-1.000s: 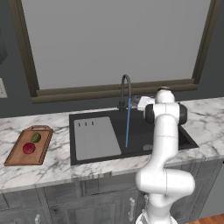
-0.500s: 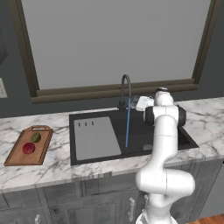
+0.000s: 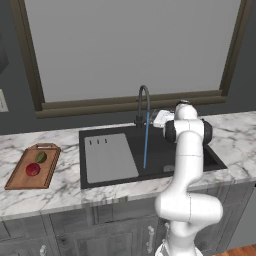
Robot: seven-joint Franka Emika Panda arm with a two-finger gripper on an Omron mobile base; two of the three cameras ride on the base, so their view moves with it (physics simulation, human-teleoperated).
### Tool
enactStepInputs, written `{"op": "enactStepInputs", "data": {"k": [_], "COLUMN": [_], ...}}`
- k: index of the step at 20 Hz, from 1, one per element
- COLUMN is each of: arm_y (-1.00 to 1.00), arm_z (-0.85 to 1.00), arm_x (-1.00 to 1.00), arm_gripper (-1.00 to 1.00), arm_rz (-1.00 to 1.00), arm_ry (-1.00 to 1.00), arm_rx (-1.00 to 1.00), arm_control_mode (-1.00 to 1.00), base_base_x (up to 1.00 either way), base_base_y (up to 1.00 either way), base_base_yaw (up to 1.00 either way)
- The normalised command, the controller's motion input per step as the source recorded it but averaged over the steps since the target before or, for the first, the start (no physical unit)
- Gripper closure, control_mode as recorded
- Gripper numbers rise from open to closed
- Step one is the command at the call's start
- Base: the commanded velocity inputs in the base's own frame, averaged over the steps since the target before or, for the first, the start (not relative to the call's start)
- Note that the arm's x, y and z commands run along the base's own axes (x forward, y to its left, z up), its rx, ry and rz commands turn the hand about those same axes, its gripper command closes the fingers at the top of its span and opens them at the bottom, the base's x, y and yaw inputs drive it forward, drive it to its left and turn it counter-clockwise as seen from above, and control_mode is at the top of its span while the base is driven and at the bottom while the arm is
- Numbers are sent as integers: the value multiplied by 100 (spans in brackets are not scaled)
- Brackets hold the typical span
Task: Pick the pear, kiwi from the sink and place them on the cutting board to airdry. Then turn off the sink faucet.
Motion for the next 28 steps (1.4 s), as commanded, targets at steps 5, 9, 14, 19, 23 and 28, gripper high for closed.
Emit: {"op": "enactStepInputs", "data": {"k": [5,9,14,19,23,28], "arm_y": [9,60,84,89,100,100], "arm_z": [4,5,0,0,0,1], "arm_x": [33,33,28,28,47,53], "arm_gripper": [-100,-100,-100,-100,-100,-100], "arm_rz": [14,23,35,34,22,13], "arm_ry": [0,-4,-11,-14,-15,-14], "arm_rx": [1,0,0,-1,-1,-4], "arm_control_mode": [-100,-100,-100,-100,-100,-100], "base_base_x": [0,0,0,0,0,0], "base_base_y": [0,0,0,0,0,0], "base_base_yaw": [0,0,0,0,0,0]}}
